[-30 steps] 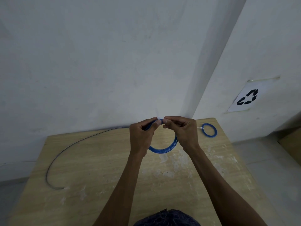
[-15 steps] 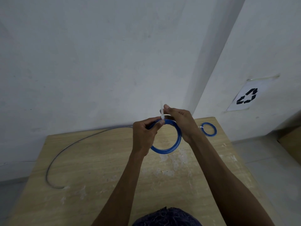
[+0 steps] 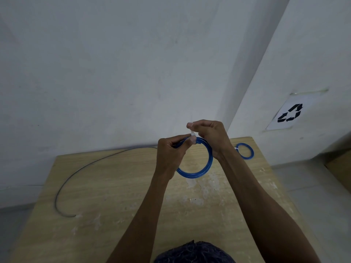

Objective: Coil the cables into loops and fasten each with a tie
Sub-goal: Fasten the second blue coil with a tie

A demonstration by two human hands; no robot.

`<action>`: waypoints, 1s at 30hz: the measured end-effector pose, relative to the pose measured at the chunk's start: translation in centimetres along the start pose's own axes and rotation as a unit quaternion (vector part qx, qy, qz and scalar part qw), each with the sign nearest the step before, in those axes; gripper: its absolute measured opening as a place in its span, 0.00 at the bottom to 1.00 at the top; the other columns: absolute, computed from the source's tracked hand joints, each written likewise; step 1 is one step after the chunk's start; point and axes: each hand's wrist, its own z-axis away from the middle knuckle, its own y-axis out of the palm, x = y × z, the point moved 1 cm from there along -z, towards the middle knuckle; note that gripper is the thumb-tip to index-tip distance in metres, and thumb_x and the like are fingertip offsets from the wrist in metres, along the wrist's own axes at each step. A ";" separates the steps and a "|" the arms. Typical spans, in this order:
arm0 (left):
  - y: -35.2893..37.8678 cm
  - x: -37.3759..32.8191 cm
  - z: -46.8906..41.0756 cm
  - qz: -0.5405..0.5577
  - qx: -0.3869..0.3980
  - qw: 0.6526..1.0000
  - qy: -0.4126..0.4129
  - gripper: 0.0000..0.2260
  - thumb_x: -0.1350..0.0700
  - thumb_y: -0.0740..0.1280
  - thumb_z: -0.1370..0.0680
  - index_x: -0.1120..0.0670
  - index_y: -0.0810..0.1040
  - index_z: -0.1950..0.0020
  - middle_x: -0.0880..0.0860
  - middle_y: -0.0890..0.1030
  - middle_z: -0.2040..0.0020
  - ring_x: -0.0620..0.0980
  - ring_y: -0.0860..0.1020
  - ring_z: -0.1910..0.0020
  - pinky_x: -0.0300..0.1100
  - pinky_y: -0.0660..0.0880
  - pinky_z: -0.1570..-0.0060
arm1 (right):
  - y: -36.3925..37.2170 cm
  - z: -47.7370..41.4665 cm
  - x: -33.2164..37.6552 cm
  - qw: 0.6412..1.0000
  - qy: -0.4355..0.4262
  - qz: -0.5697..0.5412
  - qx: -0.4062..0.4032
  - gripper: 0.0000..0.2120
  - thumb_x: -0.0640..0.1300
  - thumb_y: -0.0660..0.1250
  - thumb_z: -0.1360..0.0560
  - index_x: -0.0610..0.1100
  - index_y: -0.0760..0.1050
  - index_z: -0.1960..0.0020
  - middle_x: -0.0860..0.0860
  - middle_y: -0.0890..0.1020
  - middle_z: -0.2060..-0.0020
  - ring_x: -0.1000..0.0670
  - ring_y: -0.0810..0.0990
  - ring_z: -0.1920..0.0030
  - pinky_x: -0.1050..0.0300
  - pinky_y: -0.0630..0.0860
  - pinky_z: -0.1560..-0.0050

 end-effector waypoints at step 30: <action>-1.7 1.1 -1.4 0.152 -0.084 0.978 -0.111 0.04 0.61 0.74 0.23 0.55 0.89 0.56 0.56 0.81 0.65 0.44 0.71 0.69 0.36 0.68 0.68 | -0.9 2.1 -1.9 0.994 -0.036 -0.081 0.069 0.14 0.33 0.76 0.28 0.37 0.83 0.43 0.39 0.88 0.58 0.45 0.88 0.58 0.56 0.85 0.53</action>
